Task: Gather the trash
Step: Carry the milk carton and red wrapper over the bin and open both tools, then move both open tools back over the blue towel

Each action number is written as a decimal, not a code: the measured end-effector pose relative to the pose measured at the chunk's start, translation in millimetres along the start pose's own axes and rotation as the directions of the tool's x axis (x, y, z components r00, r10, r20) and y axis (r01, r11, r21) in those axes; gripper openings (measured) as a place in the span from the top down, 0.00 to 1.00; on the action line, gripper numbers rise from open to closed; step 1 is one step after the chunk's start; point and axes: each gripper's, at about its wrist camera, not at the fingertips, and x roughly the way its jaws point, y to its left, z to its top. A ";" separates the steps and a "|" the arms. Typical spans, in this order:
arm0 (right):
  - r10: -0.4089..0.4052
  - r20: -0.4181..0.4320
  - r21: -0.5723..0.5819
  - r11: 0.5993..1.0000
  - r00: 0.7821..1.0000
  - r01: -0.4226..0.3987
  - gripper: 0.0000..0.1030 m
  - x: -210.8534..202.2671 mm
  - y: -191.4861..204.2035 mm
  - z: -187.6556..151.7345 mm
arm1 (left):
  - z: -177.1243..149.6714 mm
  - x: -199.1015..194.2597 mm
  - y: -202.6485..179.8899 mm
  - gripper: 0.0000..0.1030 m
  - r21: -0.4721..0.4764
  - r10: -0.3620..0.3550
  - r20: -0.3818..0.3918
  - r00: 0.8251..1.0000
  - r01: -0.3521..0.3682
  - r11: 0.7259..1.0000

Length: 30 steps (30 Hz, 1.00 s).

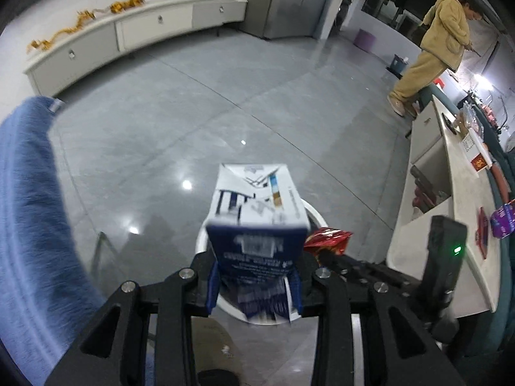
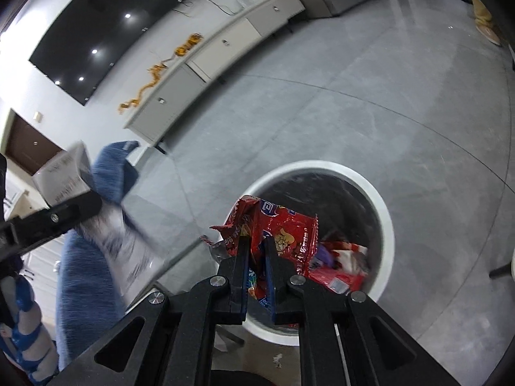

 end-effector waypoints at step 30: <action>-0.011 0.131 -0.138 0.990 0.991 0.029 0.46 -72.2 73.2 0.6 | -62.9 -161.7 70.4 0.41 -0.081 0.159 0.271 0.949 -0.142 0.987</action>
